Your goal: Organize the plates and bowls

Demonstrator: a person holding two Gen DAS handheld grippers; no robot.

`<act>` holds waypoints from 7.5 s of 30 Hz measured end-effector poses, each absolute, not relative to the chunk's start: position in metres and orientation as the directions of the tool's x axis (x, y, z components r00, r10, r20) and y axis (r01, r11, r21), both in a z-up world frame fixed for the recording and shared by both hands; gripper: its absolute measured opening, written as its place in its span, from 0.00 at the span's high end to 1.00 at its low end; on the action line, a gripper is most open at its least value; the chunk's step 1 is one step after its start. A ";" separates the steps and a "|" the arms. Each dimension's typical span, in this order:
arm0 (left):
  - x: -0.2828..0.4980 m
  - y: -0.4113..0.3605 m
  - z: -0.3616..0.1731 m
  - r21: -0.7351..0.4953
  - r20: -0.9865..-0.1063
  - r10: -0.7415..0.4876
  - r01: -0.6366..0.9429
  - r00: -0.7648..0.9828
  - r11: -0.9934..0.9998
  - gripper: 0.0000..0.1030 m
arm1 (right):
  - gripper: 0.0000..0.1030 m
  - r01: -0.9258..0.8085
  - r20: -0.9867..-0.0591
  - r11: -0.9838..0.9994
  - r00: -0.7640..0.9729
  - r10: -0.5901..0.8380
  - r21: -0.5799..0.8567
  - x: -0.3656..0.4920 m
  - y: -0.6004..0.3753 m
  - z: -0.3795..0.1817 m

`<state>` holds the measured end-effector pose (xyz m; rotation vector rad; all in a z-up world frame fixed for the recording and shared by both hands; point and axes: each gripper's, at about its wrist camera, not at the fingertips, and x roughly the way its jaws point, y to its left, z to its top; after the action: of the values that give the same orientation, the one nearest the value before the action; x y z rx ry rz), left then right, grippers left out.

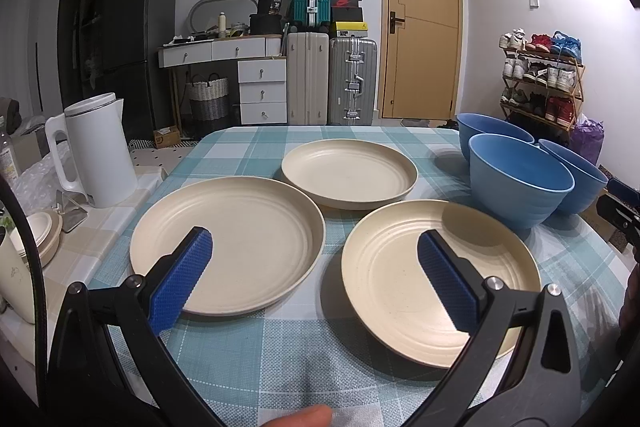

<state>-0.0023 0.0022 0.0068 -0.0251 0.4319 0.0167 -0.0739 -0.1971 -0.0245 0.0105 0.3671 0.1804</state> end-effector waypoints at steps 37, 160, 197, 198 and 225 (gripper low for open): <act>-0.003 0.052 0.045 -0.090 -0.512 0.040 -0.100 0.858 0.991 0.00 | 0.00 -0.180 -0.440 0.977 0.873 0.212 0.112 -0.044 -0.168 0.029; 0.086 0.188 -0.032 -0.210 -0.736 0.051 -0.299 0.675 0.931 0.88 | 0.85 -0.442 -0.807 0.894 0.503 0.308 0.065 0.137 0.091 -0.058; 0.075 0.101 0.006 -0.166 -0.695 -0.038 -0.109 0.718 0.980 0.88 | 0.85 -0.305 -0.755 0.948 0.600 0.265 0.091 0.093 0.006 -0.020; 0.075 0.098 0.007 -0.164 -0.694 -0.041 -0.103 0.719 0.981 0.88 | 0.85 -0.302 -0.755 0.949 0.601 0.263 0.091 0.092 0.005 -0.020; 0.076 0.051 0.004 -0.144 -0.710 -0.119 0.022 0.695 0.989 0.88 | 0.85 -0.200 -0.762 0.975 0.617 0.199 0.094 0.055 -0.044 -0.021</act>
<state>0.0758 0.0512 0.0041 -0.1276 0.7997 -0.0790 0.0553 -0.0440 -0.0211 -0.0005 0.8768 0.2296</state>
